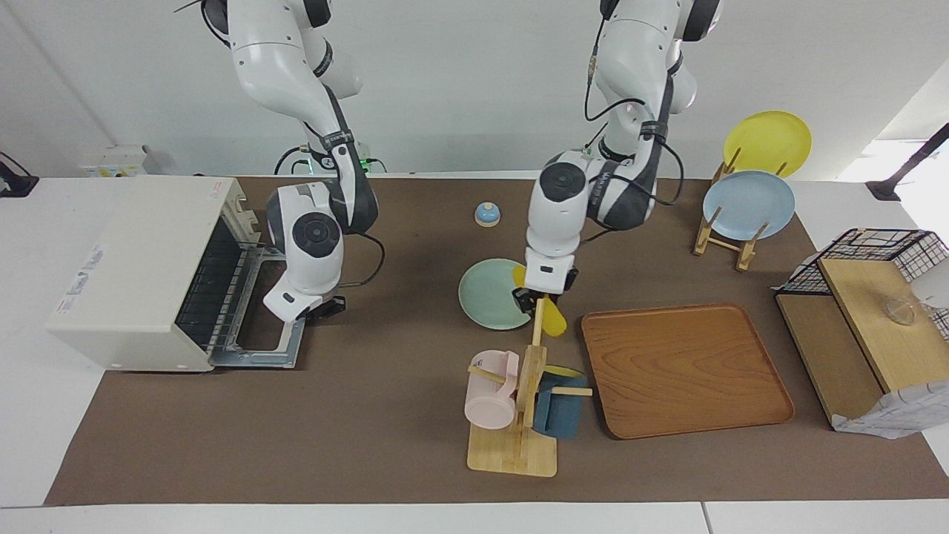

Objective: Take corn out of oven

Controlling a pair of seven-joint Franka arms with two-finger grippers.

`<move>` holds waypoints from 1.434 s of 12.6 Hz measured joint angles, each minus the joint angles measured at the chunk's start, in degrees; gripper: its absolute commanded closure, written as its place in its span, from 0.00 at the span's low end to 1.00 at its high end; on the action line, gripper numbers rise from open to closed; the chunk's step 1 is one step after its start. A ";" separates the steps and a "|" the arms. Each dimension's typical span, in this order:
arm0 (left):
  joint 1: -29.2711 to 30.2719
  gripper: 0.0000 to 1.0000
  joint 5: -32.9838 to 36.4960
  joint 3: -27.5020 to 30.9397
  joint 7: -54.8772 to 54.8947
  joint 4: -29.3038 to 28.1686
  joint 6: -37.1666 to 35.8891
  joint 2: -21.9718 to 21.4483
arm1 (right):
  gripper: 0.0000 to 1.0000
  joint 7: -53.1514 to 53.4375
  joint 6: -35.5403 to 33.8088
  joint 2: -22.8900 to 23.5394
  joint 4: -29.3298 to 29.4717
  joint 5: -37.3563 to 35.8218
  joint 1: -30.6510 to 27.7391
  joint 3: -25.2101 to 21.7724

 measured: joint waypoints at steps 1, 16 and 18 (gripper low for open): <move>5.17 1.00 -0.01 0.06 9.30 0.40 0.07 0.42 | 0.96 -1.40 -3.19 -0.31 1.77 -0.04 0.01 0.30; 21.47 0.00 -0.11 0.61 37.13 14.88 -18.44 -3.51 | 0.00 -23.30 -25.82 -22.12 8.45 13.62 -11.61 0.39; 22.15 0.00 -0.12 0.85 39.81 15.08 -30.50 -12.87 | 0.00 -22.84 -28.95 -26.09 9.53 16.49 -11.53 0.57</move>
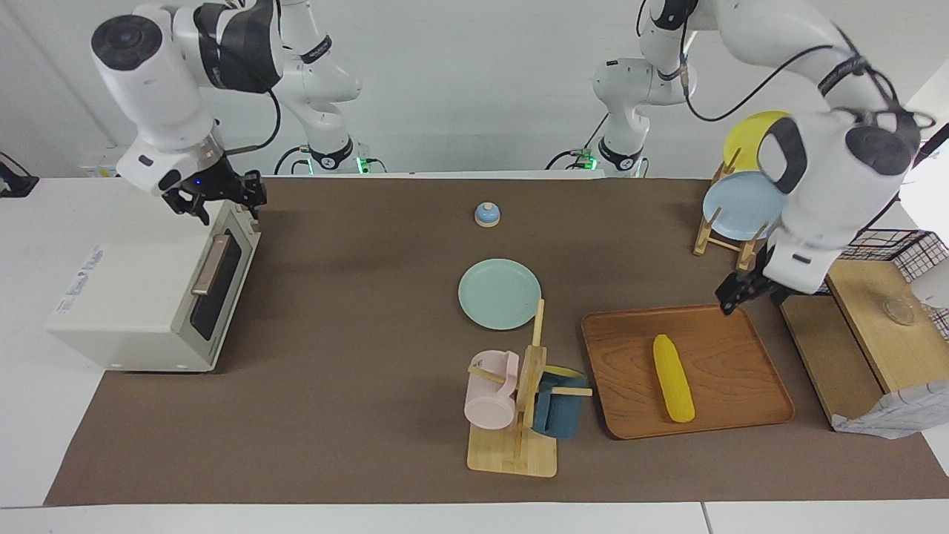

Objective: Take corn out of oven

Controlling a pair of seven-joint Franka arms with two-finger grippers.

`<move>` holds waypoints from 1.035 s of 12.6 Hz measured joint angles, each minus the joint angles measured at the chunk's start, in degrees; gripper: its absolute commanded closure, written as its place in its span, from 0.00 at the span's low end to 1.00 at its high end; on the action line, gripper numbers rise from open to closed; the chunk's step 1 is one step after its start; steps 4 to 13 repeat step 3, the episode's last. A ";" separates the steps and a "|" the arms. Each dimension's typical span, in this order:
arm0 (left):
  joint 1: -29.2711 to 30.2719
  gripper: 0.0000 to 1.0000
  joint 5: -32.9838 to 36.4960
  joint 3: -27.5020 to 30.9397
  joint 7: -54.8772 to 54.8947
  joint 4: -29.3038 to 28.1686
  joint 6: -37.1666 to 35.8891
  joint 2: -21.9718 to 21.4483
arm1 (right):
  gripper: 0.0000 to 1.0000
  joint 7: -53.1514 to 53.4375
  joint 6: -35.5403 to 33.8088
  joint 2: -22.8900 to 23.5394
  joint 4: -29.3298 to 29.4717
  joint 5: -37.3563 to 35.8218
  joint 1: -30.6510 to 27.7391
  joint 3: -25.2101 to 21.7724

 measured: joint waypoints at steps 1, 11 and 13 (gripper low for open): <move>0.03 0.00 0.02 0.01 1.57 0.94 -6.26 -2.76 | 0.00 1.41 -2.56 -0.54 2.07 1.66 0.03 0.25; 0.16 0.00 0.02 -0.01 7.82 5.33 -16.21 -4.19 | 0.00 4.52 -5.83 -0.04 5.47 2.57 0.54 0.42; 0.16 0.00 0.02 -0.01 7.82 5.33 -16.21 -4.19 | 0.00 4.52 -5.83 -0.04 5.47 2.57 0.54 0.42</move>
